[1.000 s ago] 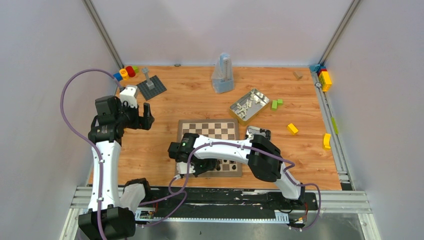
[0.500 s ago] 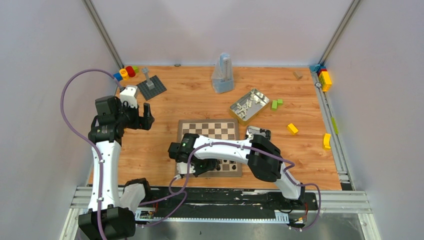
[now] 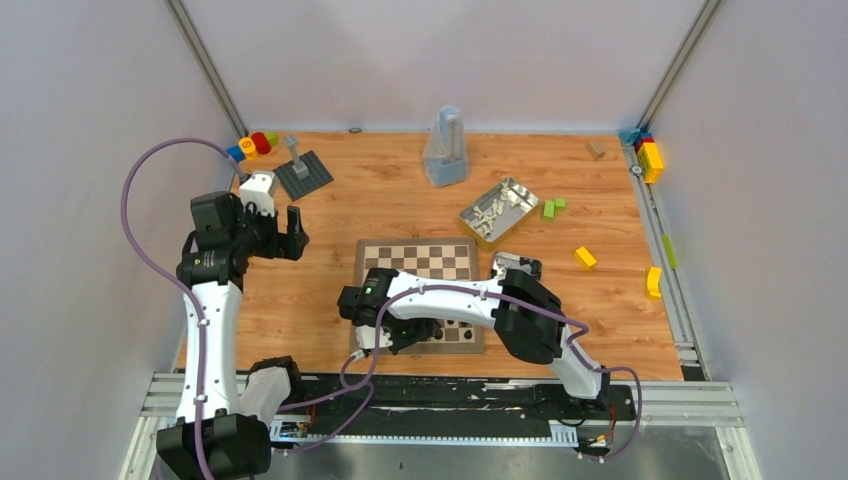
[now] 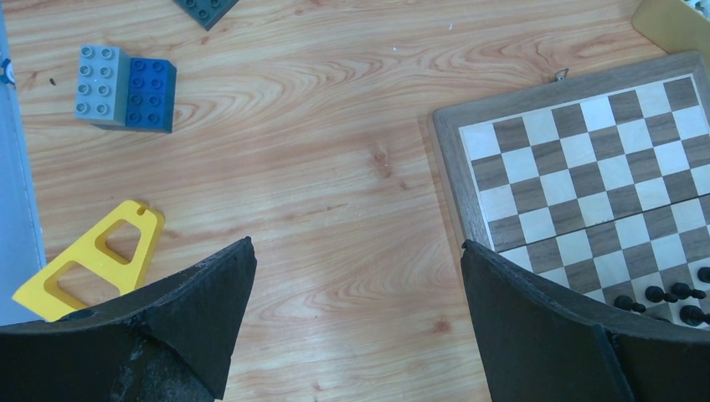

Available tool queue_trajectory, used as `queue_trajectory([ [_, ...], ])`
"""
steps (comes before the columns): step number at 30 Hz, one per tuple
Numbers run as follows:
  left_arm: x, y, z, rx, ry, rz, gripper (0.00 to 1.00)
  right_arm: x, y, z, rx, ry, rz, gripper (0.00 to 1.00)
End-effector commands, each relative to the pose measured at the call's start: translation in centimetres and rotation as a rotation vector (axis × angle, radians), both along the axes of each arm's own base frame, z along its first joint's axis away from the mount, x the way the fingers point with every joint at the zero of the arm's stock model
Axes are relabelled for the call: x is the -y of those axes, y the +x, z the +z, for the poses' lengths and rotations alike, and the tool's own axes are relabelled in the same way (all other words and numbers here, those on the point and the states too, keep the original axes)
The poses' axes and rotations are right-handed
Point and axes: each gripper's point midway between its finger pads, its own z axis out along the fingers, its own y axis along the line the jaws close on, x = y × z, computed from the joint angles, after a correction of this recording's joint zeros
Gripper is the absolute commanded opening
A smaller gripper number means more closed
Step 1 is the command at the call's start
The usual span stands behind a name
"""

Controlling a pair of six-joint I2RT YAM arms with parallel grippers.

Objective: Set up the chess pieces on the board
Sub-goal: Place the chess piece on the chessboard.

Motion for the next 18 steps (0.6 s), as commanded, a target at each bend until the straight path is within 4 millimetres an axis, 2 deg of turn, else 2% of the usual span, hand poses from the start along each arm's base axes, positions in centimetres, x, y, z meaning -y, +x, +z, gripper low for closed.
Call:
queue_trajectory([
  [1, -0.1, 0.3, 1.0, 0.047, 0.01, -0.011, 1.0, -0.9, 0.1, 0.5, 0.02, 0.04, -0.005, 0.16],
  [8, -0.2, 0.3, 1.0, 0.045, 0.014, -0.01, 1.0, -2.6, -0.5, 2.5, -0.013, 0.146, -0.019, 0.26],
  [14, -0.2, 0.4, 1.2, 0.048, 0.02, -0.014, 1.0, -4.4, -0.6, 6.3, -0.066, 0.336, -0.074, 0.31],
  [18, 0.0, 0.4, 1.6, 0.053, 0.015, -0.027, 1.0, -3.7, 0.9, 9.0, -0.084, 0.462, -0.176, 0.33],
])
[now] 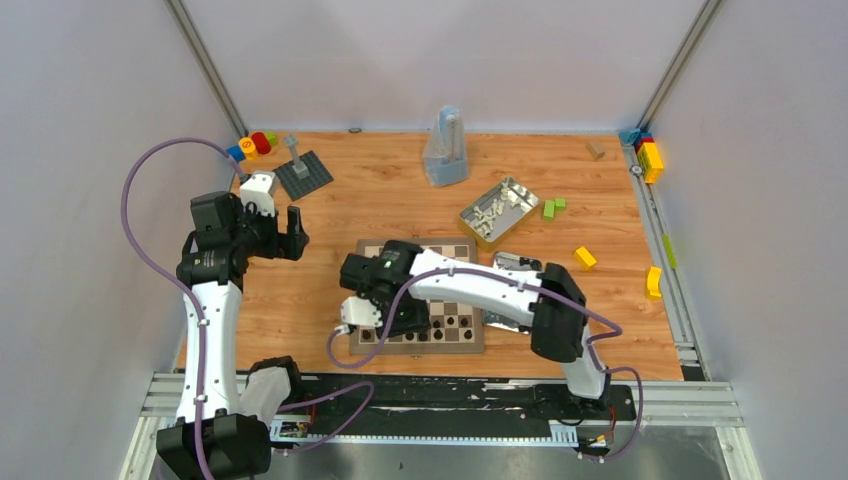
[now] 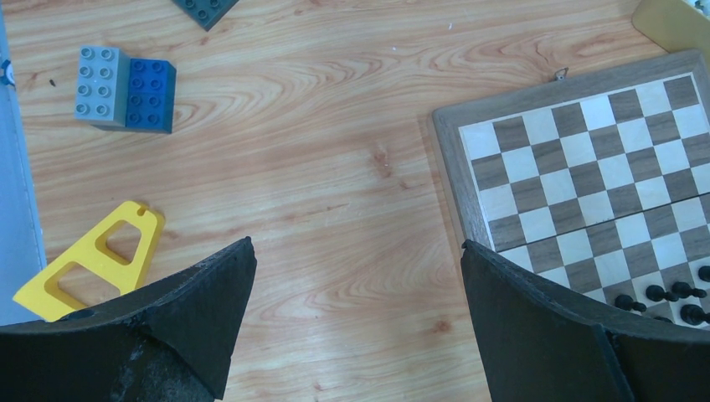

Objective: Set up the chess pieces on the board
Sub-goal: Place the chess piece on the chessboard, then pick up the chess piece from the storage box.

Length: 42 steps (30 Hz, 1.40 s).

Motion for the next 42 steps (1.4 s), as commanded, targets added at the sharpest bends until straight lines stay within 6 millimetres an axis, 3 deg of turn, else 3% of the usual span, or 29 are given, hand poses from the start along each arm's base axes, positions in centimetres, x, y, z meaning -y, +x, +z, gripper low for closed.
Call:
queue_trajectory([
  [1, 0.1, 0.4, 1.7, 0.054, 0.013, -0.028, 1.0, -0.2, 1.8, 5.8, -0.03, 0.256, -0.143, 0.33],
  [5, 0.8, 0.2, 1.8, 0.047, -0.013, -0.06, 1.0, 2.3, 4.0, 7.1, -0.073, 0.36, -0.288, 0.34],
  [8, 1.4, 0.0, 1.5, 0.033, -0.038, -0.097, 1.0, 5.2, 5.8, 6.7, -0.08, 0.397, -0.404, 0.35],
  [14, 2.3, -0.5, 1.0, 0.011, -0.064, -0.147, 1.0, 12.1, 8.2, 3.5, -0.11, 0.416, -0.667, 0.35],
  [19, 2.7, -0.8, 1.2, 0.024, -0.067, -0.163, 1.0, 17.2, 7.7, 0.2, -0.126, 0.372, -0.84, 0.34],
  [22, 2.8, -0.9, 1.3, 0.03, -0.076, -0.168, 1.0, 19.3, 7.8, -1.5, -0.1, 0.342, -0.913, 0.34],
  [28, 3.0, -0.7, 1.7, 0.041, -0.087, -0.167, 1.0, 19.7, 10.1, -2.7, -0.083, 0.399, -1.037, 0.34],
  [34, 2.8, -0.6, 2.1, 0.052, -0.073, -0.166, 1.0, 19.1, 14.3, -2.9, -0.046, 0.503, -1.098, 0.36],
  [38, 2.8, -0.5, 2.3, 0.054, -0.075, -0.167, 1.0, 20.9, 17.0, -3.4, 0.032, 0.503, -1.163, 0.36],
  [42, 2.9, -0.4, 2.4, 0.06, -0.077, -0.169, 1.0, 22.5, 17.9, -4.2, 0.099, 0.455, -1.142, 0.36],
])
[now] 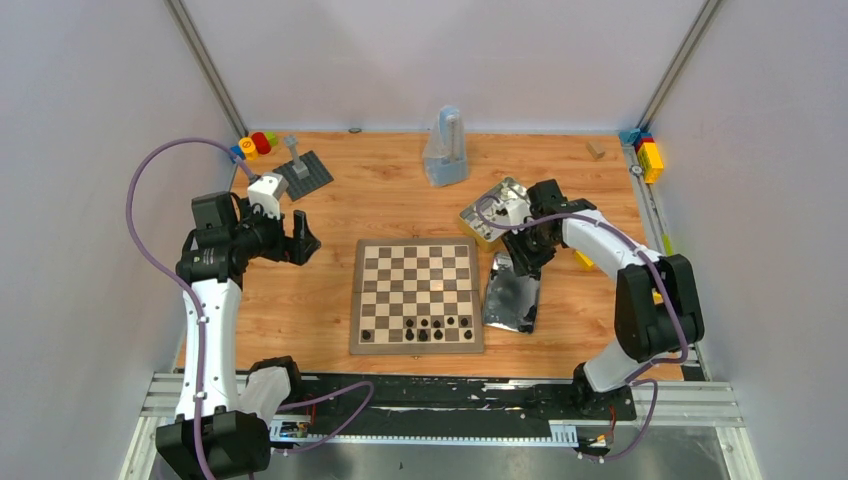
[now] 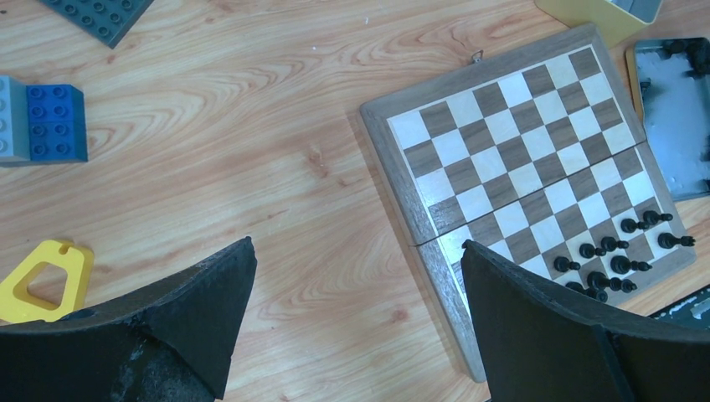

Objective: Set up the chess pieces on the board
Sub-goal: Pick up the chess piece from the storage box.

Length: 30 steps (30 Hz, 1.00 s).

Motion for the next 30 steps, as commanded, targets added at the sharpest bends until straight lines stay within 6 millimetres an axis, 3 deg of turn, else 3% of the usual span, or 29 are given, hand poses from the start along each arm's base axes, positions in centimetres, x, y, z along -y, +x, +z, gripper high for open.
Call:
queue_trajectory([
  [1, -0.1, 0.6, 2.0, 0.075, 0.013, -0.011, 1.0, 0.9, 3.2, 0.6, 0.118, -0.046, 0.007, 0.36],
  [30, -0.2, 0.8, 1.2, 0.055, 0.011, -0.013, 1.0, 3.6, 4.3, -3.0, 0.088, -0.234, 0.121, 0.32],
])
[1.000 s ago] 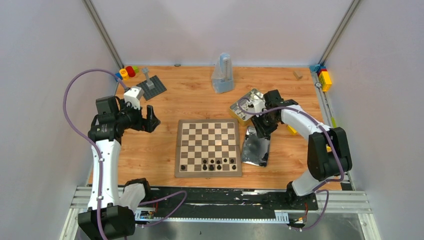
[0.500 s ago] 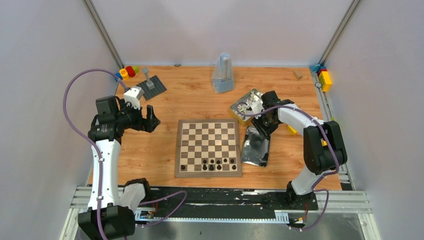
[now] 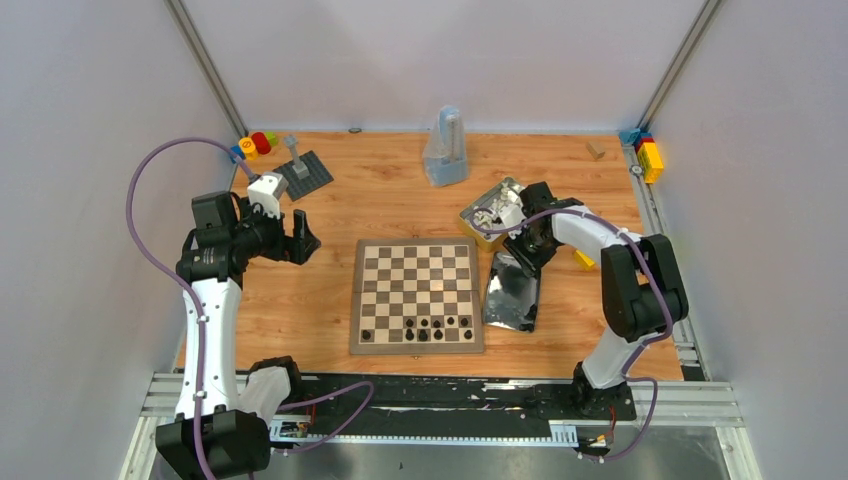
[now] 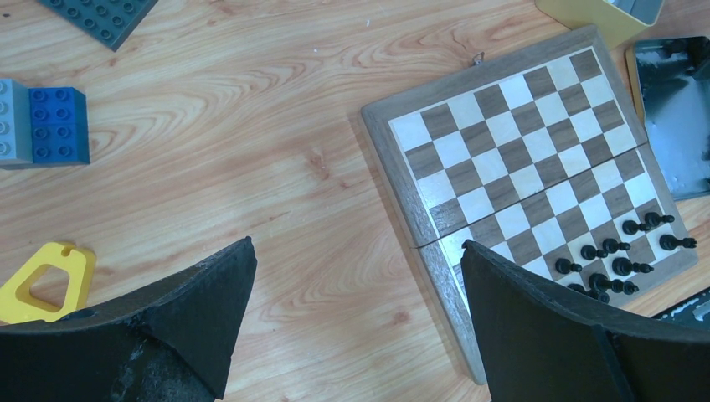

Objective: Set up the chess pieces on the board
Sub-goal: Pick up the chess piece from the storage box.

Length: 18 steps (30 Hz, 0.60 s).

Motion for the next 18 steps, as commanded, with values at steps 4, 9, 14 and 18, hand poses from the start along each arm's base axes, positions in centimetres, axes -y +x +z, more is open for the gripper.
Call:
queue_trajectory([
  [4, -0.13, 0.6, 1.05, 0.048, 0.009, -0.012, 1.0, 0.01, 1.64, -0.04, 0.042, -0.04, 0.036, 0.29],
  [9, -0.16, 0.6, 1.0, 0.047, 0.01, -0.013, 1.0, -0.03, 1.62, -0.11, 0.045, -0.063, 0.053, 0.22],
  [14, -0.02, 0.61, 1.01, 0.046, 0.005, -0.019, 1.0, 0.1, 1.64, -0.05, 0.051, -0.083, 0.064, 0.15],
  [18, 0.01, 0.6, 0.97, 0.044, 0.003, -0.02, 1.0, -0.07, 1.54, 0.22, 0.051, -0.082, 0.069, 0.1],
])
